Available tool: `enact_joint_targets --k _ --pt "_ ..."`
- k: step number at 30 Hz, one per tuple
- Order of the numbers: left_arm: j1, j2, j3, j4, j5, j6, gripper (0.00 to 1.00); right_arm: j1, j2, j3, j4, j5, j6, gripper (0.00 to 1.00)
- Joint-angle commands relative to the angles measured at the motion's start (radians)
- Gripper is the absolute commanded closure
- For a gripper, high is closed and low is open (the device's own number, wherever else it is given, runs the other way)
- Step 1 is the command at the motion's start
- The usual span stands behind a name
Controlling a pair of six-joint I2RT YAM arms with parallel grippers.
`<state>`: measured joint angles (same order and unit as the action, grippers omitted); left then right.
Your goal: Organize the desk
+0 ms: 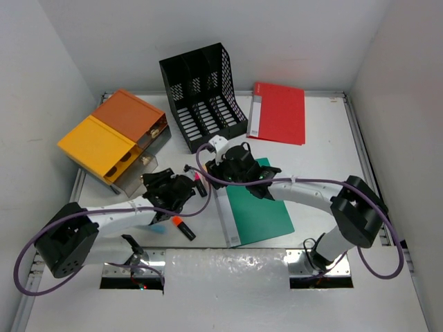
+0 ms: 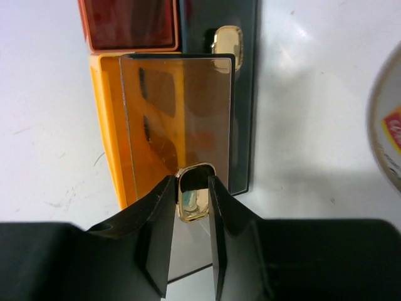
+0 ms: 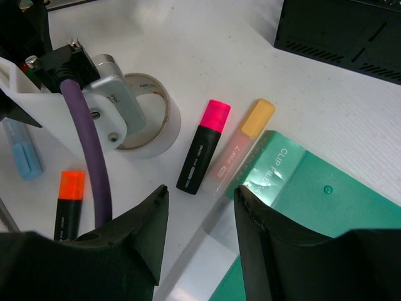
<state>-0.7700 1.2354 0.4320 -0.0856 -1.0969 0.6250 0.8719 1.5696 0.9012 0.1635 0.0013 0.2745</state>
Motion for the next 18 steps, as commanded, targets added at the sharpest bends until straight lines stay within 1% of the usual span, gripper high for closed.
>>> enact_joint_targets --k 1,4,5,6,8,9,11,13,16,18 --pt "-0.044 -0.013 0.020 -0.144 0.230 -0.093 1.00 -0.008 -0.059 -0.018 0.033 0.022 -0.017 0.54" --pt "-0.058 -0.025 0.042 -0.192 0.270 -0.105 1.00 -0.011 -0.078 -0.045 0.044 0.040 -0.018 0.53" --pt "-0.060 -0.027 0.040 -0.197 0.285 -0.104 0.97 -0.014 -0.083 -0.051 0.047 0.039 -0.018 0.53" --pt "-0.061 -0.028 0.042 -0.203 0.296 -0.099 0.89 -0.014 -0.086 -0.065 0.053 0.040 -0.018 0.53" --pt "-0.066 -0.043 0.040 -0.213 0.316 -0.097 0.79 -0.016 -0.097 -0.076 0.056 0.043 -0.015 0.52" --pt "-0.066 -0.051 0.045 -0.217 0.322 -0.099 0.69 -0.019 -0.100 -0.085 0.056 0.042 -0.012 0.52" --pt "-0.066 -0.076 0.053 -0.229 0.348 -0.099 0.59 -0.020 -0.114 -0.102 0.059 0.043 -0.009 0.50" --pt "-0.066 -0.094 0.074 -0.243 0.371 -0.099 0.56 -0.027 -0.123 -0.114 0.067 0.046 -0.008 0.49" --pt "-0.066 -0.155 0.117 -0.270 0.449 -0.096 0.54 -0.048 -0.138 -0.133 0.073 0.045 0.011 0.48" --pt "-0.066 -0.189 0.151 -0.299 0.537 -0.094 0.53 -0.069 -0.149 -0.146 0.076 0.032 0.026 0.47"
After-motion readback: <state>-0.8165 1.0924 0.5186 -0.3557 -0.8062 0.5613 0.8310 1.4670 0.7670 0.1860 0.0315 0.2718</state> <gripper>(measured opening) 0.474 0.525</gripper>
